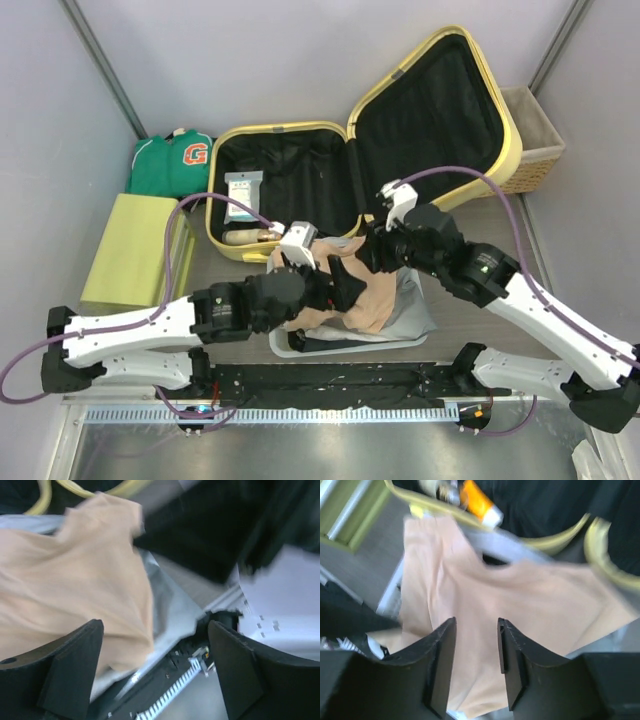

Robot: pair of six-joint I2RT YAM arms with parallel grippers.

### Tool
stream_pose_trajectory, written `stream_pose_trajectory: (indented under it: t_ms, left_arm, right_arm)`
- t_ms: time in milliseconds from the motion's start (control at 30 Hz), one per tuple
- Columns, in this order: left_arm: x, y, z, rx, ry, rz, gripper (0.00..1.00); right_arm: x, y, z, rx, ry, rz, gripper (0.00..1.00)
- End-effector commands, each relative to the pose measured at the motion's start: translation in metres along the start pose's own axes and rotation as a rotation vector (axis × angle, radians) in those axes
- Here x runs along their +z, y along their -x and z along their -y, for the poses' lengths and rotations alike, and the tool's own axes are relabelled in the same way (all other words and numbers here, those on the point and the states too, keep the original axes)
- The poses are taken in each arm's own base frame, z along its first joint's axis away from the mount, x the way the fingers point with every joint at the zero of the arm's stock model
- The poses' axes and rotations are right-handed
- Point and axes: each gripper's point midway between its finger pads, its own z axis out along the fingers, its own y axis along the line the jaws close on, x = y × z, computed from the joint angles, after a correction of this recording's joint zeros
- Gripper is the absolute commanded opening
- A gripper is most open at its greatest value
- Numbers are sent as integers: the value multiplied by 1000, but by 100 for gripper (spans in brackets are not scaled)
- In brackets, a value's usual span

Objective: Open, take out, and arrange the luggage
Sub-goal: Place the clothes in the bin.

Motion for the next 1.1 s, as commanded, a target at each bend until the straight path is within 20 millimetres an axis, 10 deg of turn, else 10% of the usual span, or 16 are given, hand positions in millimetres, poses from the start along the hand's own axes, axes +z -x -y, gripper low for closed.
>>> stream_pose_trajectory:
  t_ms: [0, 267, 367, 533, 767, 933, 1067]
  left_arm:
    - [22, -42, -40, -41, 19, -131, 86]
    - [45, -170, -109, -99, 146, -436, 84]
    - [44, -182, -117, -67, 184, -496, 84]
    - [42, -156, -103, 5, 149, -453, 88]
    - [25, -64, -66, 113, 100, -264, 98]
    - [25, -26, -90, 115, 146, -187, 100]
    - [43, -23, -118, 90, 174, -174, 98]
  right_arm:
    - [22, -68, -20, 159, 117, -166, 42]
    - [45, -205, 24, 266, -66, -452, 39]
    - [39, -218, 55, 227, -226, -461, 42]
    - [35, -188, 53, 188, -219, -403, 58]
    - [12, -98, 21, 160, -103, -258, 66]
    - [20, -60, 18, 113, -111, -174, 57]
    - [55, -72, 29, 75, -158, -218, 49]
